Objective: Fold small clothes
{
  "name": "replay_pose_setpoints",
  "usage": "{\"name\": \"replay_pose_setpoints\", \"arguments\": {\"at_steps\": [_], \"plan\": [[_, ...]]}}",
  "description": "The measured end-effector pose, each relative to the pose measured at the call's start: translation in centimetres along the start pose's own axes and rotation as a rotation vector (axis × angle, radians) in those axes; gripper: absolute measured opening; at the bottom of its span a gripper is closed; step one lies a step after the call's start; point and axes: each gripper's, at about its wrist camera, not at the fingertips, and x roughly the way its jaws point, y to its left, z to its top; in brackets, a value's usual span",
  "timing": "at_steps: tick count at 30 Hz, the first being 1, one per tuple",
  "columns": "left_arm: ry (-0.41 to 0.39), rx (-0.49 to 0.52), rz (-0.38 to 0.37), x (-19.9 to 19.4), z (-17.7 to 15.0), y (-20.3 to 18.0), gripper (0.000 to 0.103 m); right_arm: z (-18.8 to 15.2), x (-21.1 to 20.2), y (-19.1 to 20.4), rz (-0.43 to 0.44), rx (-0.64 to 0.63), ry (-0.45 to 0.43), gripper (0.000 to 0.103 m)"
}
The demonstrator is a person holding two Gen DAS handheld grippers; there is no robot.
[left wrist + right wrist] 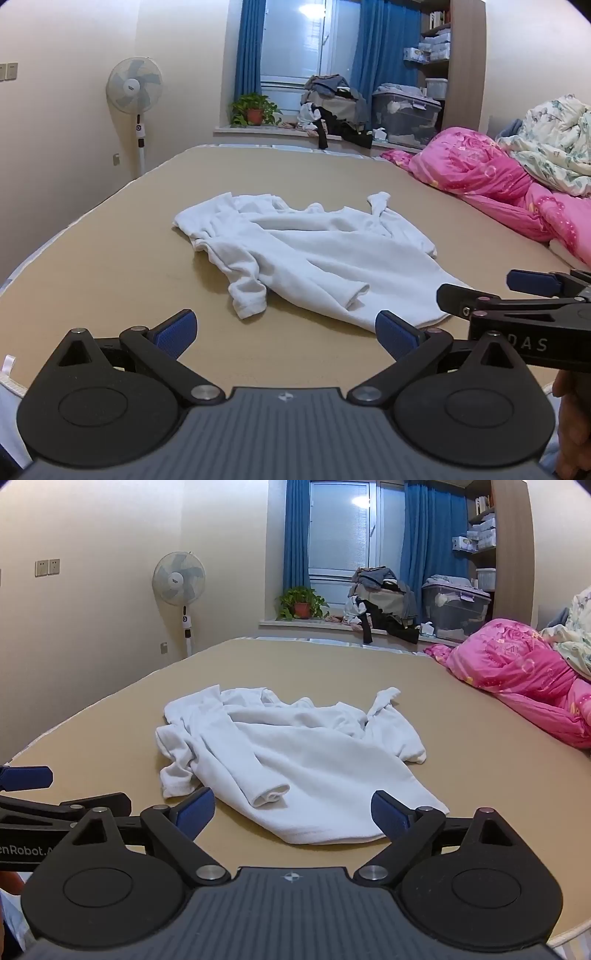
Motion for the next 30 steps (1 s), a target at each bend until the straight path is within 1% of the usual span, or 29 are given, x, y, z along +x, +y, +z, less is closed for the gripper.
{"name": "replay_pose_setpoints", "arguments": {"at_steps": [4, 5, 6, 10, 13, 16, 18, 27, 30], "plan": [[0.002, -0.001, -0.002, 0.1, 0.2, 0.3, 0.103, -0.4, 0.1, 0.1, 0.005, 0.008, -0.004, 0.090], [0.008, 0.006, 0.004, 0.1, -0.3, -0.2, 0.103, -0.4, -0.4, 0.6, 0.006, 0.008, -0.005, 0.089], [0.009, 0.007, 0.003, 0.0, -0.3, -0.4, 0.103, -0.2, -0.1, 0.0, 0.007, 0.006, -0.006, 0.089], [0.021, 0.007, 0.004, -0.7, -0.1, -0.5, 0.103, 0.0, -0.6, -0.1, 0.016, 0.021, -0.008, 0.089], [0.007, -0.005, -0.004, 0.6, -0.2, 0.0, 0.103, -0.2, -0.6, 0.2, 0.012, 0.014, -0.001, 0.089], [0.009, -0.003, -0.002, 0.6, -0.2, -0.1, 0.103, -0.2, -0.6, 0.1, 0.010, 0.013, 0.001, 0.089], [0.010, -0.003, -0.001, 0.7, -0.2, -0.1, 0.103, -0.2, 0.2, -0.1, 0.008, 0.010, 0.007, 0.089], [0.007, 0.009, 0.006, 0.9, -0.3, -0.1, 0.103, -0.3, 0.3, -0.2, 0.008, 0.011, 0.008, 0.089], [0.005, 0.019, 0.012, 1.1, -0.4, -0.1, 0.103, -0.3, 0.4, -0.1, 0.009, 0.009, -0.002, 0.087]]}}
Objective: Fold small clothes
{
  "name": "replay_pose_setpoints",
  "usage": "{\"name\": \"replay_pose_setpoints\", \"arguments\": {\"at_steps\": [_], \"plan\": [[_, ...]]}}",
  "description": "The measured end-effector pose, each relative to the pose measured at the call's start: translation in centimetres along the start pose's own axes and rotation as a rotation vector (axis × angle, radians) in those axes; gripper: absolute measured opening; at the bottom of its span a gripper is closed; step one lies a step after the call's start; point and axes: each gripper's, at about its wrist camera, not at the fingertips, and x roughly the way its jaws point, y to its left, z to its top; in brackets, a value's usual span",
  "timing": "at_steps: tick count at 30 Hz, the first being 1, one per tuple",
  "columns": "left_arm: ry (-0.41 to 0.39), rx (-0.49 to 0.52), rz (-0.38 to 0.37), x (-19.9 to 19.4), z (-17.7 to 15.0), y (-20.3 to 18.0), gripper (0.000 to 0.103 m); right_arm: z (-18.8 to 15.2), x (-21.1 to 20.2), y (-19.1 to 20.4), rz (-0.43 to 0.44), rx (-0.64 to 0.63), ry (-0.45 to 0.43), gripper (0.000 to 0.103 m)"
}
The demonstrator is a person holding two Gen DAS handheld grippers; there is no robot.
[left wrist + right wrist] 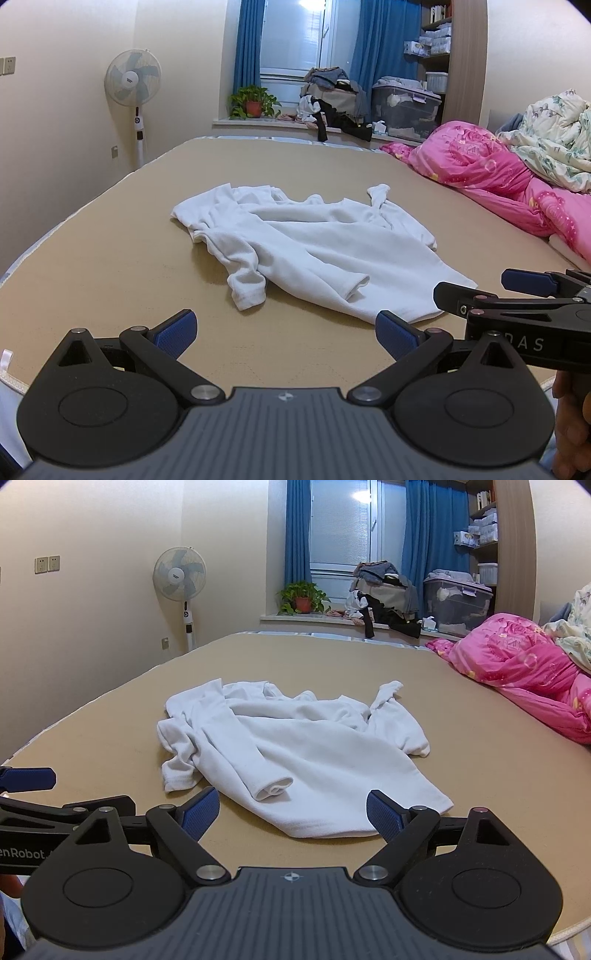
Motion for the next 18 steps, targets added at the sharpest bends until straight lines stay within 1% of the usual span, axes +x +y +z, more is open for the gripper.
{"name": "replay_pose_setpoints", "arguments": {"at_steps": [3, 4, 5, 7, 9, 11, 13, 14, 15, 16, 17, 18], "plan": [[0.001, 0.008, 0.007, -0.1, 0.0, -0.1, 0.103, 0.0, 0.2, 0.1, 0.008, -0.007, 0.000, 0.082], [0.000, 0.011, 0.012, -0.1, 0.0, -0.1, 0.103, 0.0, 0.1, 0.0, 0.013, -0.006, -0.001, 0.078], [-0.003, 0.018, 0.018, -0.1, 0.0, 0.0, 0.103, 0.1, 0.1, 0.0, 0.017, -0.005, -0.003, 0.077], [-0.015, 0.022, 0.030, -0.2, 0.2, 0.3, 0.103, 0.3, 0.0, -0.2, 0.009, -0.005, -0.022, 0.070], [-0.022, 0.016, 0.046, -0.2, 0.6, 0.9, 0.103, 0.8, -0.2, -0.4, -0.029, -0.037, -0.067, 0.070], [-0.012, 0.027, 0.067, 0.1, 1.3, 1.6, 0.103, 1.6, 0.2, -1.2, -0.047, -0.081, -0.083, 0.070], [0.002, 0.058, 0.077, 0.6, 2.7, 2.3, 0.102, 2.7, 0.7, -2.5, -0.071, -0.101, -0.112, 0.070], [0.004, 0.086, 0.084, 0.8, 3.5, 2.6, 0.102, 3.4, 1.2, -3.4, -0.067, -0.102, -0.117, 0.070], [-0.003, 0.105, 0.082, 1.0, 4.3, 3.0, 0.102, 4.0, 1.8, -4.4, -0.063, -0.107, -0.116, 0.071], [-0.014, 0.098, 0.065, 1.6, 5.0, 3.5, 0.102, 4.4, 2.7, -5.3, -0.065, -0.114, -0.100, 0.074], [0.017, 0.115, 0.064, 2.3, 5.5, 3.7, 0.102, 4.7, 3.7, -6.2, -0.077, -0.128, -0.092, 0.076], [0.028, 0.118, 0.057, 3.2, 6.1, 4.1, 0.102, 4.9, 4.8, -7.0, -0.086, -0.127, -0.074, 0.080]]}}
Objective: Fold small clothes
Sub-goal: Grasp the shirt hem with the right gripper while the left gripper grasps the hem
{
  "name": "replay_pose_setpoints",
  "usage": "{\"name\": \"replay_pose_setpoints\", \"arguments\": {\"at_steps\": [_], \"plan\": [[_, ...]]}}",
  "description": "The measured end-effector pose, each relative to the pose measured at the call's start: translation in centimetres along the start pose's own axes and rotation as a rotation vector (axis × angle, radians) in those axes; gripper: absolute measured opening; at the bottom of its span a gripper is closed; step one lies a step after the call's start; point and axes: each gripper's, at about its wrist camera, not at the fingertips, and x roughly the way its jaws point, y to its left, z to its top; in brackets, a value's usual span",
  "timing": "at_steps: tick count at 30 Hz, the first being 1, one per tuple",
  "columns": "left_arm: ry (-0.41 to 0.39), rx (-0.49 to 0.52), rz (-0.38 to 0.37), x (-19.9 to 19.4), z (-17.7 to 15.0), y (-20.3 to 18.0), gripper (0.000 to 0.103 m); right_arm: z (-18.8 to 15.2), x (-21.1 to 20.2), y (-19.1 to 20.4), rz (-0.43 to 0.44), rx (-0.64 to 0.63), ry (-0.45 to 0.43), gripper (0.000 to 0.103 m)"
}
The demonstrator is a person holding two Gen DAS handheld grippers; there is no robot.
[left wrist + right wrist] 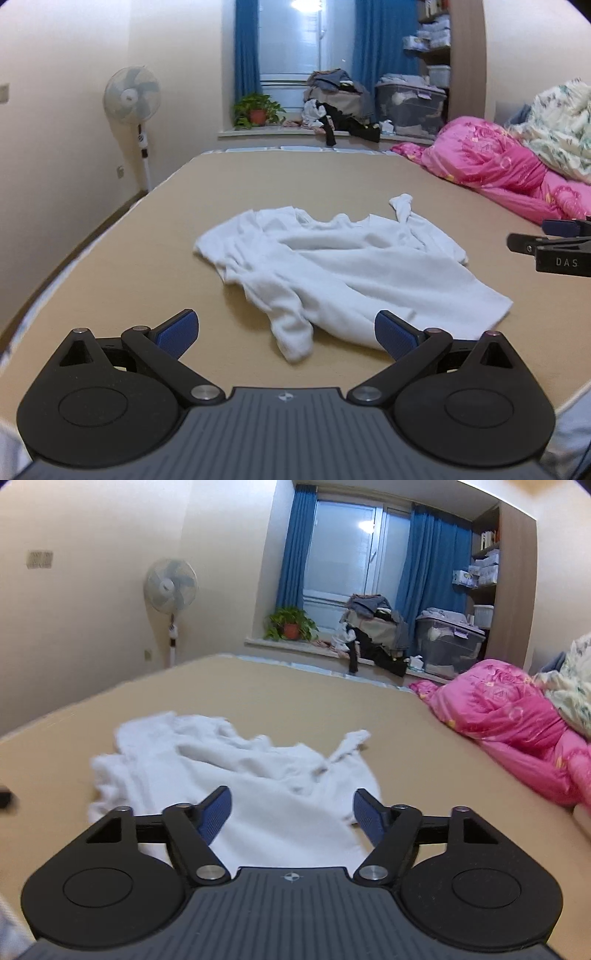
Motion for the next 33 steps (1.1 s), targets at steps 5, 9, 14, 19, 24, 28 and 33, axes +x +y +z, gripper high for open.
{"name": "replay_pose_setpoints", "arguments": {"at_steps": [5, 9, 14, 19, 24, 28, 33], "plan": [[0.064, -0.002, -0.049, 6.7, 0.9, 1.5, 0.102, -3.3, 7.1, -3.8, -0.048, 0.092, 0.135, 0.084], [0.118, -0.033, -0.057, 11.6, 0.1, 2.0, 0.102, -5.8, 12.2, -5.7, -0.067, 0.205, 0.314, 0.083], [0.199, -0.079, -0.060, 15.8, -0.6, 1.5, 0.099, -7.6, 15.8, -5.8, -0.091, 0.156, 0.422, 0.083], [0.212, -0.063, -0.045, 17.5, -1.4, 0.8, 0.054, -8.5, 17.6, -6.2, -0.102, 0.159, 0.494, 0.064], [0.243, -0.099, -0.064, 17.2, -1.7, 2.0, 0.002, -8.3, 17.5, -6.4, -0.092, 0.202, 0.466, 0.000], [0.206, -0.079, -0.093, 13.6, -0.5, 3.6, 0.001, -7.0, 14.6, -7.5, -0.090, 0.285, 0.391, 0.000], [0.184, -0.044, -0.154, 7.0, 0.1, 7.0, 0.000, -4.1, 7.9, -9.1, -0.067, 0.358, 0.275, 0.000]]}}
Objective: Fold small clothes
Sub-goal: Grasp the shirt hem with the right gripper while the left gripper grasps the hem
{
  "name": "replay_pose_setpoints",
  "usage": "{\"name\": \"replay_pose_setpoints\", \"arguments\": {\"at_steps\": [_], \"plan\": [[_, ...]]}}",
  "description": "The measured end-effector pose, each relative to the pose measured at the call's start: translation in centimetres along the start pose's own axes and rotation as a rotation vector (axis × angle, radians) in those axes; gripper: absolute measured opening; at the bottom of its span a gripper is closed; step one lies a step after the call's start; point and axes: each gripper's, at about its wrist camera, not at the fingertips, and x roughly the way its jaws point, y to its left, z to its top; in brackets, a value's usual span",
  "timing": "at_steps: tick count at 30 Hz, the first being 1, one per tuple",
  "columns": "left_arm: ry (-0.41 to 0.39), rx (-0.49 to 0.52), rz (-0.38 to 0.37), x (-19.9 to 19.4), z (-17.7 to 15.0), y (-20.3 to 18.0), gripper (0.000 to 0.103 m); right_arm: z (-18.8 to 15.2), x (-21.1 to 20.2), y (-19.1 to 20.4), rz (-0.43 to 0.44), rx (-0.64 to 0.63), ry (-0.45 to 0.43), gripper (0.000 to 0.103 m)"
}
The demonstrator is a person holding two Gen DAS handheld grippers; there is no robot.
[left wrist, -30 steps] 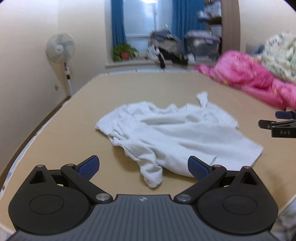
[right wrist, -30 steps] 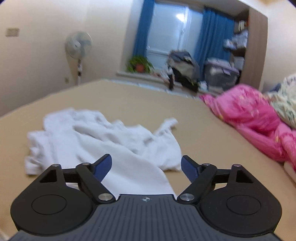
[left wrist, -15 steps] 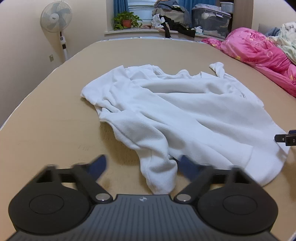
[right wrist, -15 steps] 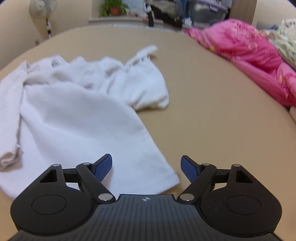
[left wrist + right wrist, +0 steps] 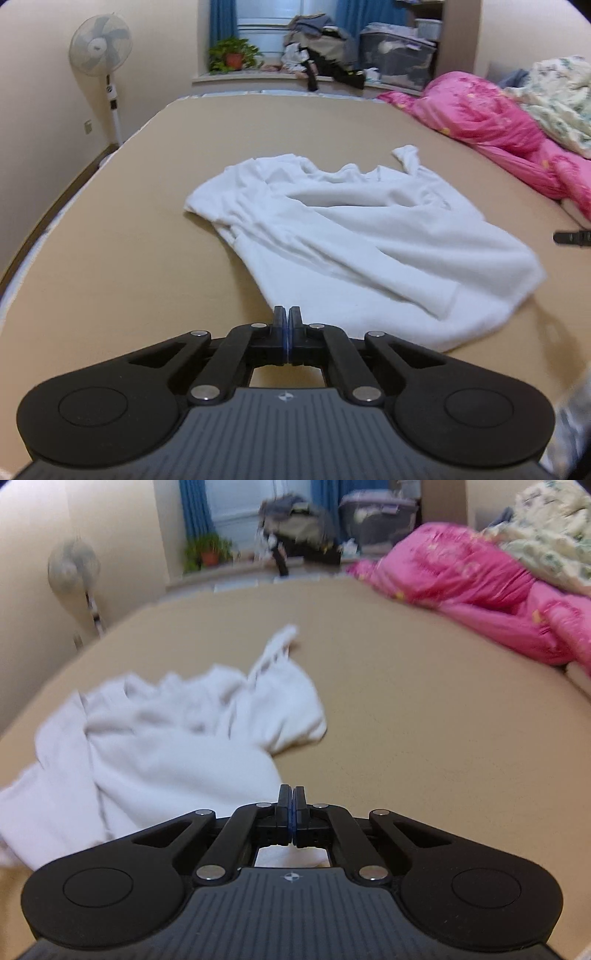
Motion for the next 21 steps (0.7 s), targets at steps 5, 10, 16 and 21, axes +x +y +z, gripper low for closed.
{"name": "replay_pose_setpoints", "arguments": {"at_steps": [5, 10, 16, 21], "plan": [[0.025, -0.033, -0.019, -5.6, -2.9, 4.1, 0.000, -1.5, -6.4, -1.4, 0.055, 0.019, -0.032, 0.000], [0.066, -0.139, -0.023, -5.0, -5.2, 6.0, 0.003, -2.8, -6.9, -2.4, 0.043, 0.025, 0.019, 0.002], [0.076, -0.120, -0.027, -3.5, -4.6, 5.2, 0.037, -3.2, -3.9, -3.2, 0.015, 0.098, 0.051, 0.044], [0.132, -0.138, -0.020, 0.5, -3.4, 4.3, 0.041, -2.3, 0.2, -3.2, -0.006, 0.086, 0.072, 0.048]]}}
